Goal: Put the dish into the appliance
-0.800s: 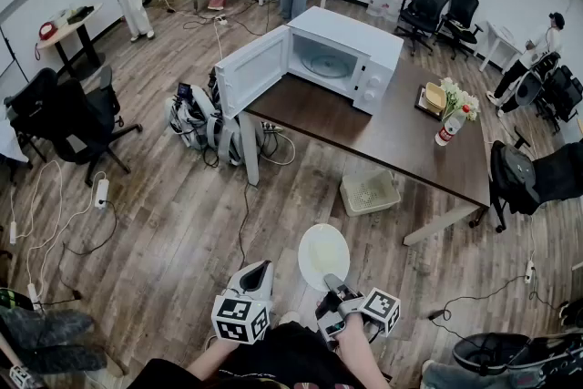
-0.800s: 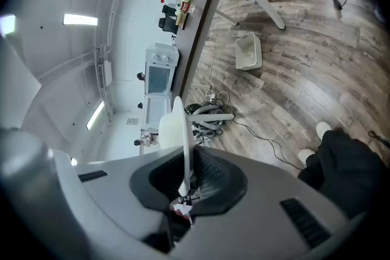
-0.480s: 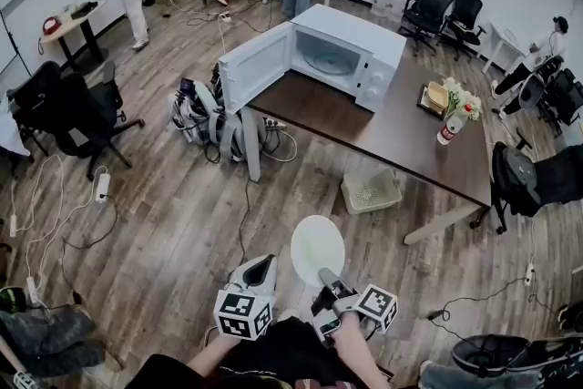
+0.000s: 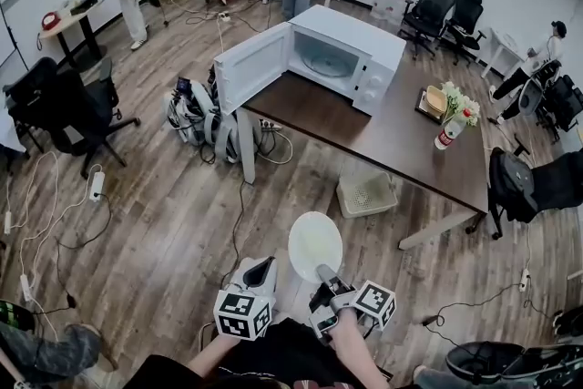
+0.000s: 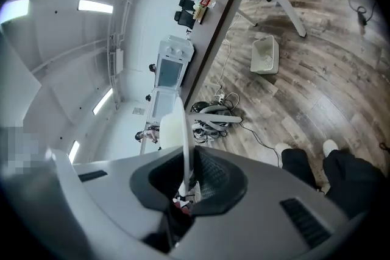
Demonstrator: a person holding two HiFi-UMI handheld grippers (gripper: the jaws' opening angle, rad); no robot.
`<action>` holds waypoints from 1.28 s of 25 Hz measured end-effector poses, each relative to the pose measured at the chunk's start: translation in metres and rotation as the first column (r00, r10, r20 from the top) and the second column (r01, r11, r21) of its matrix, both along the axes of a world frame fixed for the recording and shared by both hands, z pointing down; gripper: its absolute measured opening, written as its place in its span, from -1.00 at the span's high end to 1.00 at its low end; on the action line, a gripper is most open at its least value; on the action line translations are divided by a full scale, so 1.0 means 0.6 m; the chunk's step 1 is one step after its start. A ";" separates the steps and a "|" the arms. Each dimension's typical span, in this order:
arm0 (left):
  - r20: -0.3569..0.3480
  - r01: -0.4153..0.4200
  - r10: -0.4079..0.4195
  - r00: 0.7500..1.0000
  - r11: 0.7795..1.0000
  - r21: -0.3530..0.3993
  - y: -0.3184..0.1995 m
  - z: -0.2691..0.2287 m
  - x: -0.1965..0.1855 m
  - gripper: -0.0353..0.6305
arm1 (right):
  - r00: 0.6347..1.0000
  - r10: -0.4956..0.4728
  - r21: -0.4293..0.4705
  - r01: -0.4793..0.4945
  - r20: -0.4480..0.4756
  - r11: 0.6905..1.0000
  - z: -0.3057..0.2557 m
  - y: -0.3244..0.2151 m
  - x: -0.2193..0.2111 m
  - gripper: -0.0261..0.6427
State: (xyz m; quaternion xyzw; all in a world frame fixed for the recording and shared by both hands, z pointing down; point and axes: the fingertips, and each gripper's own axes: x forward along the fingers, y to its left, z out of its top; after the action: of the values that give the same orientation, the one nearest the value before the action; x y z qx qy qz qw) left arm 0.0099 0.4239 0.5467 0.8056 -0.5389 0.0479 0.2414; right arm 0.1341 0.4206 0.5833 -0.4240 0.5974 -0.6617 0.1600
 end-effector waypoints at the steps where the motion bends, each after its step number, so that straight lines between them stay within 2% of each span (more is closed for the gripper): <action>1: 0.001 -0.007 0.007 1.000 1.000 0.000 -0.012 0.002 0.002 0.89 | 1.000 0.007 0.000 -0.007 0.003 1.000 0.002 -0.010 0.000 0.81; 8: 0.014 -0.061 0.061 0.998 0.998 0.007 -0.130 0.005 -0.008 0.89 | 0.998 0.059 0.018 -0.059 0.006 0.998 0.008 -0.108 -0.015 0.81; 14: 0.043 -0.048 0.047 0.998 0.999 0.016 -0.256 -0.003 -0.063 0.89 | 0.994 0.108 0.029 -0.108 0.021 0.994 0.000 -0.212 -0.052 0.81; 18: 0.045 -0.077 0.075 0.996 0.996 0.038 -0.323 -0.018 -0.088 0.89 | 0.991 0.134 0.042 -0.135 0.020 0.990 -0.008 -0.272 -0.075 0.80; 27: 0.069 -0.177 0.172 0.983 0.983 0.058 -0.420 -0.022 -0.132 0.89 | 0.979 0.205 0.035 -0.205 0.009 0.978 0.005 -0.348 -0.129 0.80; 32: 0.081 -0.198 0.194 0.978 0.979 0.053 -0.450 -0.018 -0.159 0.89 | 0.973 0.232 0.021 -0.232 0.010 0.973 0.018 -0.370 -0.152 0.80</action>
State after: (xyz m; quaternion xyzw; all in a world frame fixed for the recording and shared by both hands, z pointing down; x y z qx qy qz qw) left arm -0.0853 0.1539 0.5361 0.8594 -0.4668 0.0854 0.1905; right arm 0.0427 0.1989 0.5943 -0.4866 0.5503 -0.6336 0.2430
